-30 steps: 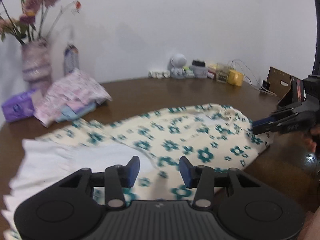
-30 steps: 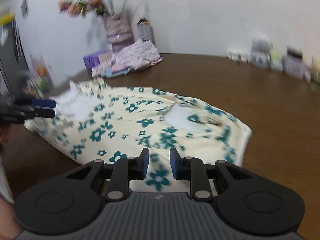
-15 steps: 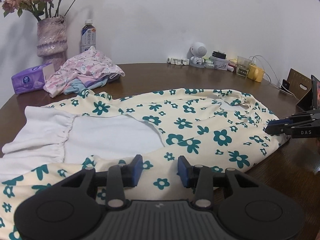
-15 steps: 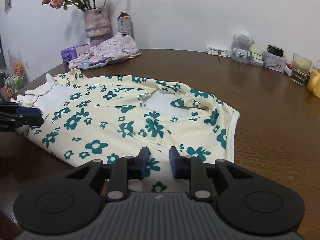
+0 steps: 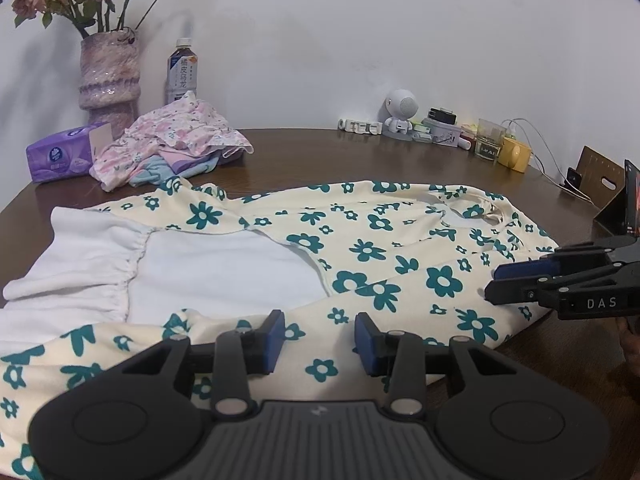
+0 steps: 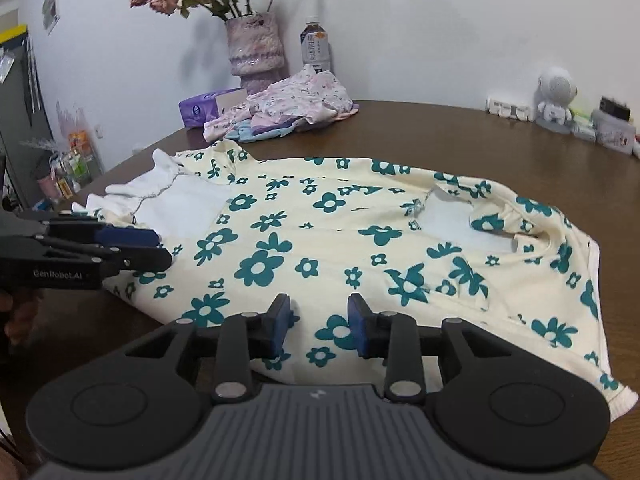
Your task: Fold clothes
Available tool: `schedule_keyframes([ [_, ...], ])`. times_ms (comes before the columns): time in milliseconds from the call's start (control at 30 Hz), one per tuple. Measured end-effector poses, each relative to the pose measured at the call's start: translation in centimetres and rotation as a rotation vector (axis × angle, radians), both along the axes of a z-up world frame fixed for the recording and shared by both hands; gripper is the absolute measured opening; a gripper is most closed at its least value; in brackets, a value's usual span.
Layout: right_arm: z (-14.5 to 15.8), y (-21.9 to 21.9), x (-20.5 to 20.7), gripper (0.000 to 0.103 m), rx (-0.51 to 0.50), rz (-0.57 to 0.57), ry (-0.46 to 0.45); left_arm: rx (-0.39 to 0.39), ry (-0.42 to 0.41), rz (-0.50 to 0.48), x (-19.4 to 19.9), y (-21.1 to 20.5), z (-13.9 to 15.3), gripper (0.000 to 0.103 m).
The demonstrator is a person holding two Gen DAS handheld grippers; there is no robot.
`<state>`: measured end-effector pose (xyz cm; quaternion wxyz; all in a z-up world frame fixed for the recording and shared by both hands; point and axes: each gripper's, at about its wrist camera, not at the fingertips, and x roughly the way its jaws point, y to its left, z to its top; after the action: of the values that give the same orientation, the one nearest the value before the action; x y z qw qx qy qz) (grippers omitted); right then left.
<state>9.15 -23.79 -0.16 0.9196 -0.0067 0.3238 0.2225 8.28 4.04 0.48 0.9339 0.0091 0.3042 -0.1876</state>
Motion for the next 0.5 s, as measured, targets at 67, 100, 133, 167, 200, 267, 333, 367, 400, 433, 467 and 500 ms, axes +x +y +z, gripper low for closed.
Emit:
schedule_keyframes([
  [67, -0.2, 0.2, -0.2, 0.032, -0.007, -0.001, -0.009, -0.017, -0.004, 0.013, -0.1, 0.3, 0.1, 0.036],
  [100, -0.3, 0.3, -0.3, 0.032, -0.014, -0.003, -0.018, -0.023, -0.009, 0.021, -0.3, 0.6, 0.2, 0.034],
  [133, -0.4, 0.4, -0.4, 0.032, -0.021, -0.005, -0.027, -0.028, -0.015, 0.029, -0.5, 0.9, 0.2, 0.032],
  [167, -0.4, 0.4, -0.4, 0.032, -0.022, -0.007, -0.031, -0.029, -0.021, 0.038, -0.7, 1.2, 0.3, 0.032],
  [200, -0.5, 0.4, -0.5, 0.032, -0.024, -0.008, -0.035, -0.028, -0.026, 0.049, -1.0, 1.6, 0.4, 0.032],
  [267, -0.4, 0.4, -0.5, 0.032, -0.023, -0.010, -0.035, -0.038, -0.029, 0.066, -1.4, 2.8, 0.5, 0.032],
  [333, -0.4, 0.4, -0.6, 0.032, -0.024, -0.011, -0.036, -0.063, -0.020, 0.078, -1.7, 4.3, 0.5, 0.028],
  [367, -0.4, 0.4, -0.5, 0.032, -0.024, -0.012, -0.035, -0.071, -0.016, 0.088, -1.8, 4.9, 0.5, 0.027],
  [400, -0.4, 0.5, -0.5, 0.032, -0.024, -0.012, -0.035, -0.070, -0.016, 0.102, -2.0, 5.6, 0.5, 0.026],
  [433, -0.4, 0.4, -0.5, 0.032, -0.022, -0.013, -0.035, -0.073, -0.018, 0.110, -2.1, 6.2, 0.5, 0.023],
  [467, -0.4, 0.4, -0.5, 0.032, -0.020, -0.013, -0.034, -0.071, -0.020, 0.121, -2.3, 6.8, 0.5, 0.024],
  [500, -0.4, 0.4, -0.5, 0.032, -0.020, -0.013, -0.034, -0.067, -0.020, 0.140, -2.5, 7.3, 0.5, 0.024],
])
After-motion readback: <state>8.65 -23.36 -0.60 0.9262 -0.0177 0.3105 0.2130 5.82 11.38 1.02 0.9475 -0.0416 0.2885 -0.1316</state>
